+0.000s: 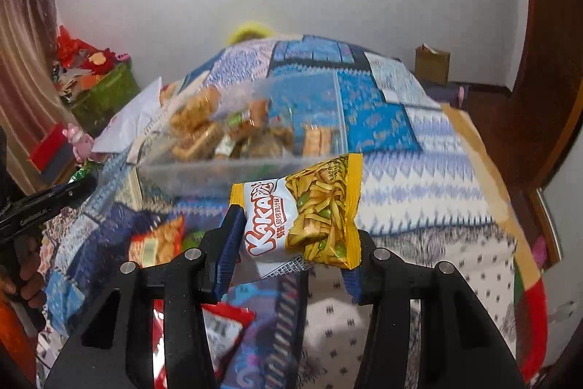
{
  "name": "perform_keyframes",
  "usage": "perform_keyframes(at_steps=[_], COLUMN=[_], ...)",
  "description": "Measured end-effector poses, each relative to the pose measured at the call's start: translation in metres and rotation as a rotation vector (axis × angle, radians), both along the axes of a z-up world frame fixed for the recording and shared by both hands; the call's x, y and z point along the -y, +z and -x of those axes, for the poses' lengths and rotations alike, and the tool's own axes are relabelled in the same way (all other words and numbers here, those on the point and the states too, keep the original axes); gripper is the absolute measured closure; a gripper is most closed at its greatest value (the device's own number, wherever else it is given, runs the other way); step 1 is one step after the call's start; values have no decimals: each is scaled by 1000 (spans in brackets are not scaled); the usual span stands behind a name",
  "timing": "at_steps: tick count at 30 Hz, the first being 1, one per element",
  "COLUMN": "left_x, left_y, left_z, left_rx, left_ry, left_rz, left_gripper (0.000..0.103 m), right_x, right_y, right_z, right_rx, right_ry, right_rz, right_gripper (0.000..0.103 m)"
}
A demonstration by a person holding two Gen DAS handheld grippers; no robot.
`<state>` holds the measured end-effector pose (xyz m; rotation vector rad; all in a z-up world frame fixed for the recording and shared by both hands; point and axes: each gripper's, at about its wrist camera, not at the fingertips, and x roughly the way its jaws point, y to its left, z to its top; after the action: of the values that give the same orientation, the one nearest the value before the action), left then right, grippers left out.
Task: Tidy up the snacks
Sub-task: 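Carry the green packet and yellow chip bag into the clear box, open both grippers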
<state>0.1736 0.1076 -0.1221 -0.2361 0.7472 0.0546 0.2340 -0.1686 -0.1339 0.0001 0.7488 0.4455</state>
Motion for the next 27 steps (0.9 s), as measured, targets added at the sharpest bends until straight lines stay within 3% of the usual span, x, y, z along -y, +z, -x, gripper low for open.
perform_keyframes(at_steps=[11, 27], left_x=[17, 29], left_y=[9, -26], left_z=[-51, -119], left_rx=[34, -4], left_ry=[-30, -23], left_rz=[6, -21], left_gripper=[69, 68], right_x=[-9, -32], right_y=[11, -22], right_z=[-44, -93], right_rx=[26, -45], right_ry=[-16, 6], right_rz=[-21, 24], right_gripper=[58, 58])
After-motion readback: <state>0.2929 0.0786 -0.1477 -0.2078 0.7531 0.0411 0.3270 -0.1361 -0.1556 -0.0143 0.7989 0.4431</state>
